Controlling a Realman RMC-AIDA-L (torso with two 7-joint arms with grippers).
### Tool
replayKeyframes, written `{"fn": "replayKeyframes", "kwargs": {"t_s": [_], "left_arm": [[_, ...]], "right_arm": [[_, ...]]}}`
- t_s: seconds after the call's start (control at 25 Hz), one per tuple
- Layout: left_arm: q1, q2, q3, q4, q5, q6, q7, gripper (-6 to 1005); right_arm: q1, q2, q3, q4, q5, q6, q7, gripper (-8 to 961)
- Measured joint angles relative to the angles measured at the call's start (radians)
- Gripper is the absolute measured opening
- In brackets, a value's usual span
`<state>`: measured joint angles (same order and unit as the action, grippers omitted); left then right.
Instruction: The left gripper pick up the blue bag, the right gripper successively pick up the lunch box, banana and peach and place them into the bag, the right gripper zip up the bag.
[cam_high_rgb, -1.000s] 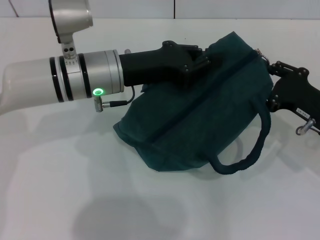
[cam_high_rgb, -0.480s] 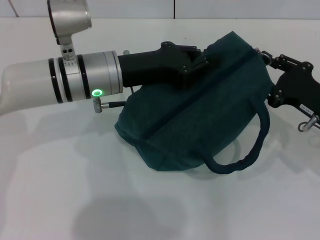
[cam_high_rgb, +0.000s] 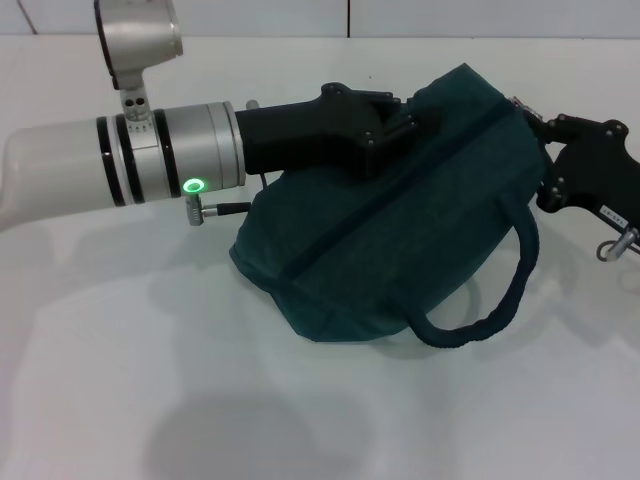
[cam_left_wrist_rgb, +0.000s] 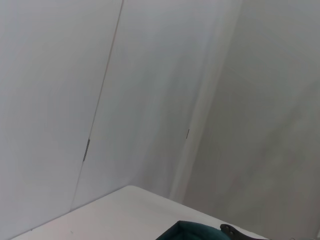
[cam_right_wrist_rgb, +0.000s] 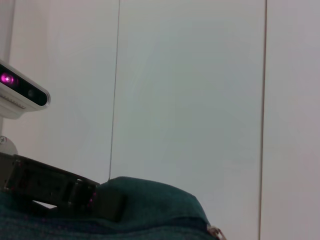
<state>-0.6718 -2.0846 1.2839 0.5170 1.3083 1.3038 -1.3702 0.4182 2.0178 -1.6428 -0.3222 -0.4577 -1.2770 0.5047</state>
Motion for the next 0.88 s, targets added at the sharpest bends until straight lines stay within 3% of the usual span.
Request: {"fn": "replayKeyframes", "kwargs": {"t_s": [0.16,0.52,0.88], "left_arm": [[0.0,0.0,0.0,0.0,0.0,0.0,0.0,119],[0.001,0.0,-0.001,0.003,0.0,0.0,0.0,119],[0.001,0.001,-0.002,0.006,-0.018,0.0,-0.006,118]], "right_arm": [[0.0,-0.001,0.015,0.001,0.002,0.0,-0.002,68],[-0.003,0.003,0.08,0.024,0.004,0.031,0.005,35],[0.009,0.0,0.078,0.025,-0.001,0.174,0.059,38]]}}
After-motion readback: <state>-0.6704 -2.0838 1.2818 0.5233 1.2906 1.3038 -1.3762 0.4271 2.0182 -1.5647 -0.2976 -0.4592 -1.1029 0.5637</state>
